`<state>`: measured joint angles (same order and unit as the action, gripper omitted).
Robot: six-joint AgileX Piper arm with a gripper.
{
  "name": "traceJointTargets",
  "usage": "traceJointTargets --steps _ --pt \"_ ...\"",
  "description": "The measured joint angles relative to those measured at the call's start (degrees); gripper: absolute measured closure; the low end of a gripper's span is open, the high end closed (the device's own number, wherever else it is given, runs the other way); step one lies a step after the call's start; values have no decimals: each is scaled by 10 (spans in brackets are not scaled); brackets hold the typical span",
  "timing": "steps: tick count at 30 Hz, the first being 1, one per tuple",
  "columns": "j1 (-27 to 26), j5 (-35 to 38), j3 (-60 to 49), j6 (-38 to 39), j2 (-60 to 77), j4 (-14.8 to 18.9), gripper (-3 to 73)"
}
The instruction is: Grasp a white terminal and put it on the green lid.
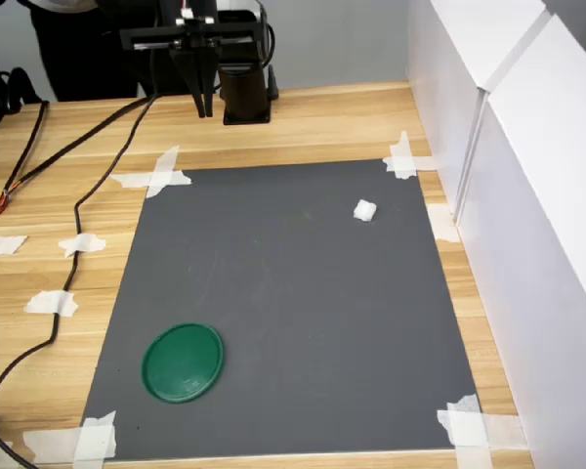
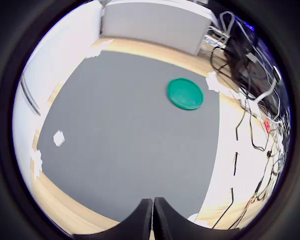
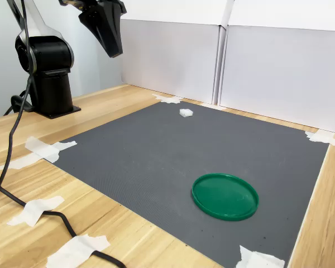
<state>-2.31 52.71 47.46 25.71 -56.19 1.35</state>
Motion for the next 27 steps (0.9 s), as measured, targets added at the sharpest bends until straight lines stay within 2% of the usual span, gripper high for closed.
traceJointTargets --steps 7,12,15,19,24,27 --pt "0 41 59 25 -114 -1 708" --pt "13 58 100 84 -184 0 638" --pt "50 82 137 100 -206 -1 556" --pt "132 113 187 101 -238 -1 384" --pt "227 124 219 56 -270 -1 152" --pt "278 122 223 48 -282 -1 70"
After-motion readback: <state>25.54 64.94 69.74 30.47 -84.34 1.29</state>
